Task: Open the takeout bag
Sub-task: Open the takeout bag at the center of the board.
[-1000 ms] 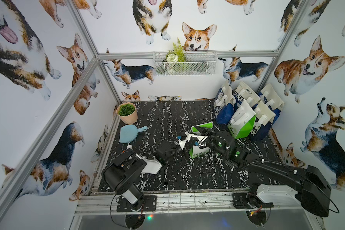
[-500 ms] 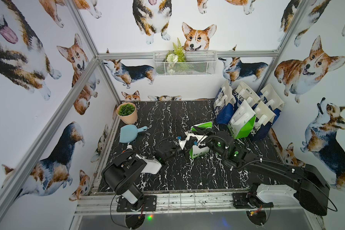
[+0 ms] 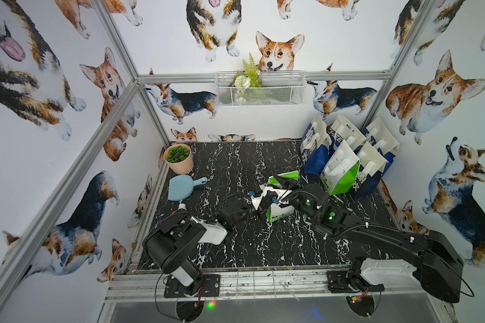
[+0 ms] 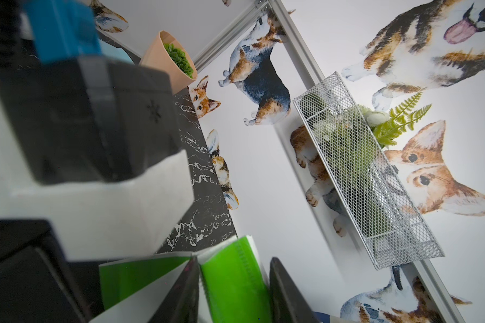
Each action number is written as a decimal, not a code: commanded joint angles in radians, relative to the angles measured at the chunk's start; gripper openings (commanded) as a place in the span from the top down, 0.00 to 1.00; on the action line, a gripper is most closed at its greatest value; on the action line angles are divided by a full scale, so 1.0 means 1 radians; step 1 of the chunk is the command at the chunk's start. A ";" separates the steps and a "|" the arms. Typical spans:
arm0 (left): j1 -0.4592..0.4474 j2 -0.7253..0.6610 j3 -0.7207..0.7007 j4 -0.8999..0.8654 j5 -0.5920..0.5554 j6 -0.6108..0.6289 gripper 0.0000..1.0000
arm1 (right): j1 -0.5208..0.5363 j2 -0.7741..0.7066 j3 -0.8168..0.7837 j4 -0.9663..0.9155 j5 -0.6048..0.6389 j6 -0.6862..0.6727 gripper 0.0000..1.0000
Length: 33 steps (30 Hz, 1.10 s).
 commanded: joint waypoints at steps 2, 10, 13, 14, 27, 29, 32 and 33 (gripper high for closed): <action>-0.004 -0.001 0.003 0.050 0.030 0.017 1.00 | 0.000 -0.004 -0.006 0.033 0.056 0.009 0.64; -0.003 -0.001 0.003 0.047 0.033 0.016 1.00 | 0.000 -0.008 -0.031 0.075 0.064 0.040 0.74; -0.003 -0.004 0.002 0.042 0.033 0.017 1.00 | 0.000 -0.006 -0.030 0.067 0.056 0.045 0.80; -0.003 -0.004 0.003 0.041 0.033 0.019 1.00 | 0.000 -0.005 -0.030 0.066 0.055 0.046 0.81; -0.006 -0.004 0.003 0.036 0.033 0.024 1.00 | 0.000 -0.016 -0.044 0.100 0.079 0.075 0.76; -0.006 -0.004 0.003 0.033 0.031 0.024 1.00 | 0.000 -0.020 -0.047 0.108 0.091 0.091 0.77; -0.007 -0.002 0.008 0.024 0.029 0.027 1.00 | 0.000 -0.024 -0.057 0.118 0.089 0.110 0.77; -0.007 -0.003 0.007 0.024 0.030 0.027 1.00 | 0.000 -0.024 -0.058 0.118 0.091 0.116 0.77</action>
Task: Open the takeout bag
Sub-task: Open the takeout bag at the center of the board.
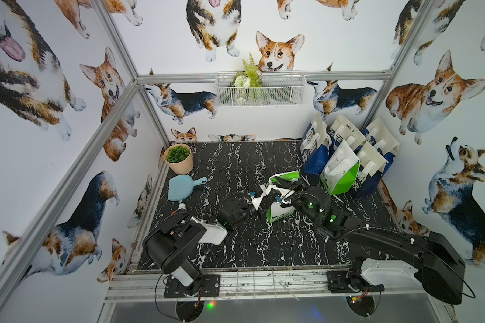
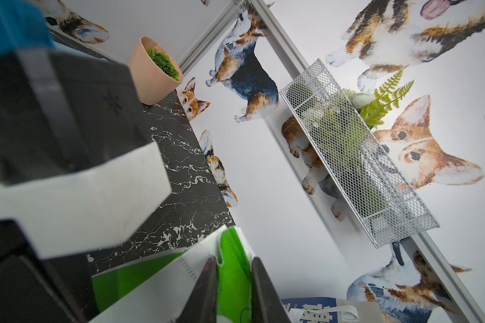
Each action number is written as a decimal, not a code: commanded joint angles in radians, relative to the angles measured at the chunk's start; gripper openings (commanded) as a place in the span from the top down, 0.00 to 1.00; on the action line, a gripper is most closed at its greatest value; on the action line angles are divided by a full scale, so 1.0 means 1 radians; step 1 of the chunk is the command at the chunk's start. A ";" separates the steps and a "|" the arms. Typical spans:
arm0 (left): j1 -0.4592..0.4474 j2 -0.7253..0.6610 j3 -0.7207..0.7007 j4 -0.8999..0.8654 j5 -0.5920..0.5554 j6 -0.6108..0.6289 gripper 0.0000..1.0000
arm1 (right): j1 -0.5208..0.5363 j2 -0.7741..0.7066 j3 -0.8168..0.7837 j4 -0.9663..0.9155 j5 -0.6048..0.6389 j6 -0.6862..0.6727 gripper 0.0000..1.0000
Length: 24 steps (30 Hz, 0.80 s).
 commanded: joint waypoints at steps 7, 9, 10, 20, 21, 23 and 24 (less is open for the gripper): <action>-0.004 -0.004 0.006 0.022 0.026 0.022 1.00 | 0.000 -0.004 -0.023 0.060 0.065 0.063 0.77; -0.004 -0.004 0.006 0.020 0.025 0.023 1.00 | 0.000 -0.007 -0.030 0.071 0.076 0.069 0.73; -0.004 -0.003 0.006 0.020 0.025 0.023 1.00 | 0.000 -0.011 -0.033 0.078 0.078 0.073 0.68; -0.004 -0.004 0.007 0.017 0.023 0.019 1.00 | -0.001 -0.021 -0.041 0.079 0.058 0.094 0.78; -0.004 -0.004 0.007 0.017 0.023 0.019 1.00 | 0.000 -0.018 -0.038 0.078 0.058 0.095 0.78; -0.005 -0.004 0.007 0.017 0.023 0.019 1.00 | 0.000 -0.014 -0.034 0.076 0.052 0.097 0.80; -0.004 -0.004 0.007 0.015 0.025 0.019 1.00 | 0.000 -0.011 -0.032 0.076 0.050 0.097 0.82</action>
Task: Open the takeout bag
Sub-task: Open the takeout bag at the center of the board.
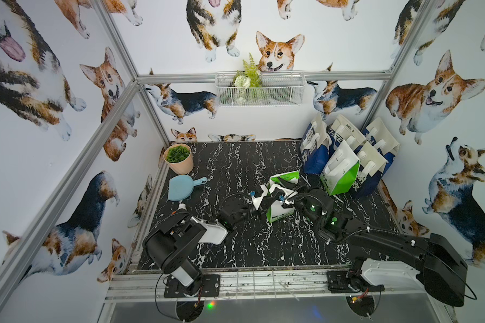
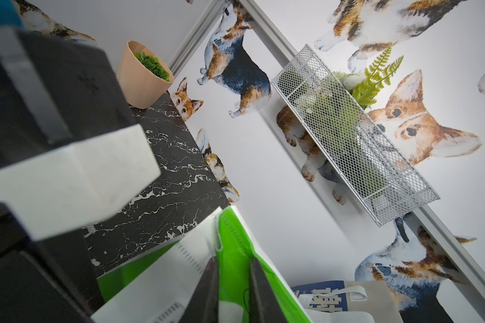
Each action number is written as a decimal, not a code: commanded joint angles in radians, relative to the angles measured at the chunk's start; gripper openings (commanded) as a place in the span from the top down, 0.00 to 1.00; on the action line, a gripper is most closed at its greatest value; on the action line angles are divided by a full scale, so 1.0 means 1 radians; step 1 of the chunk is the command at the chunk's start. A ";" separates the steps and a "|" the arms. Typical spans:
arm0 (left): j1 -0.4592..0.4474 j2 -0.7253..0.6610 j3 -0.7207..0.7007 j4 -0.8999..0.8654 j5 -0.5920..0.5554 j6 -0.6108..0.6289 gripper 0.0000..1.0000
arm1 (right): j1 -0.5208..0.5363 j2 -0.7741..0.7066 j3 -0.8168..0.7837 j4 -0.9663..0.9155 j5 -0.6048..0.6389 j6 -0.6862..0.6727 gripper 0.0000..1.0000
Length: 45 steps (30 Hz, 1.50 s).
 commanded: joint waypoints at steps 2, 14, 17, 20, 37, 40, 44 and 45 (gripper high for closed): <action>-0.003 -0.004 0.004 0.018 0.026 0.015 1.00 | 0.000 0.013 0.017 0.032 0.022 0.014 0.83; -0.005 -0.009 0.005 0.006 0.029 0.023 1.00 | 0.000 0.058 0.079 -0.006 -0.010 0.017 0.78; -0.005 -0.007 0.006 0.003 0.029 0.024 1.00 | 0.000 0.065 0.082 -0.013 -0.015 0.020 0.78; -0.006 -0.007 0.007 0.002 0.031 0.026 1.00 | 0.000 0.068 0.087 -0.026 -0.024 0.026 0.78; -0.008 -0.011 0.006 -0.001 0.029 0.027 1.00 | -0.001 0.068 0.103 -0.058 -0.039 0.031 0.92; -0.008 -0.013 0.005 -0.001 0.027 0.029 1.00 | 0.000 0.069 0.112 -0.072 -0.040 0.032 1.00; -0.008 -0.015 0.002 -0.001 0.025 0.030 1.00 | 0.000 0.065 0.136 -0.089 -0.027 0.049 1.00; -0.007 -0.015 0.003 -0.001 0.023 0.030 1.00 | 0.000 0.059 0.148 -0.100 -0.026 0.061 1.00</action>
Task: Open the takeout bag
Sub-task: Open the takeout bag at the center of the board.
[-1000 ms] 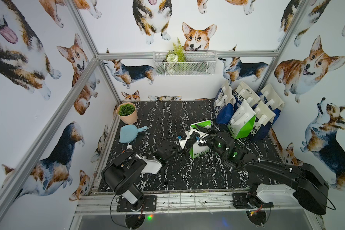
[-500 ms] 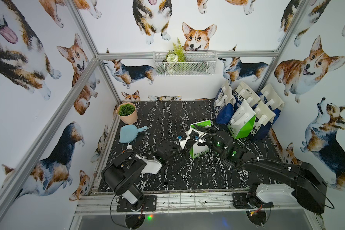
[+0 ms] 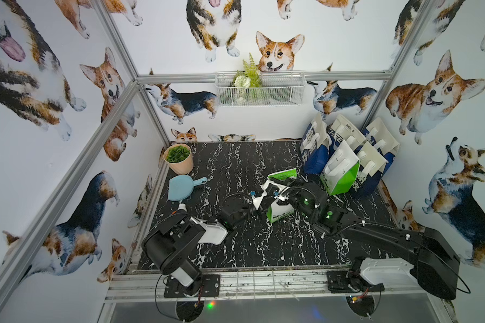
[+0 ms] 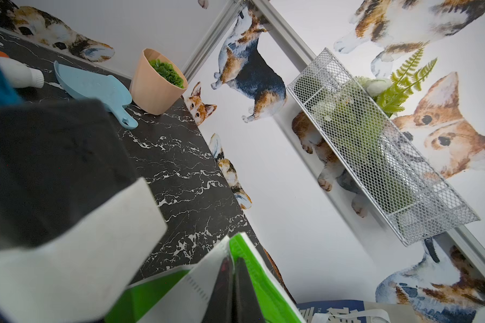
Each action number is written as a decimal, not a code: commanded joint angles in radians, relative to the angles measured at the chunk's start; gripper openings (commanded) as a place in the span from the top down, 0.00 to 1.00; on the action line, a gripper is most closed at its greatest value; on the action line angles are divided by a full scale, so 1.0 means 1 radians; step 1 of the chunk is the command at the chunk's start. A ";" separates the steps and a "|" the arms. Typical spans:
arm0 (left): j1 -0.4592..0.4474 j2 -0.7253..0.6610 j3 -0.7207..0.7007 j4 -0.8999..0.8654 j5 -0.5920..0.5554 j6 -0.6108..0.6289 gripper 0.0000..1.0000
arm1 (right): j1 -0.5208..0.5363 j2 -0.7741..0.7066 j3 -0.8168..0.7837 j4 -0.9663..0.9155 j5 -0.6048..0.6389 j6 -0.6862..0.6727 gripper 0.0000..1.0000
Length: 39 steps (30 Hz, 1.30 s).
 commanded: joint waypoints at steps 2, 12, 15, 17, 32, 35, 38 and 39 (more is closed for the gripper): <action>-0.004 -0.005 -0.002 0.013 0.041 0.018 1.00 | 0.000 -0.020 0.056 -0.030 0.035 0.060 1.00; -0.005 -0.011 -0.004 -0.001 0.036 0.028 1.00 | -0.019 -0.033 0.248 -0.351 -0.006 0.269 1.00; -0.005 -0.016 -0.008 -0.001 0.032 0.029 1.00 | -0.045 -0.040 0.253 -0.371 -0.043 0.308 1.00; -0.005 -0.019 -0.009 -0.002 0.031 0.030 1.00 | -0.057 -0.045 0.258 -0.384 -0.068 0.311 1.00; -0.005 -0.027 -0.002 -0.029 0.048 0.039 1.00 | -0.132 -0.006 0.442 -0.715 -0.232 0.205 1.00; -0.005 -0.028 -0.002 -0.031 0.047 0.042 1.00 | -0.133 0.016 0.482 -0.793 -0.252 0.165 1.00; -0.005 -0.028 -0.003 -0.032 0.050 0.042 1.00 | -0.134 0.051 0.537 -0.897 -0.288 0.121 1.00; -0.005 -0.028 -0.002 -0.031 0.050 0.042 1.00 | -0.135 0.066 0.559 -0.932 -0.293 0.105 1.00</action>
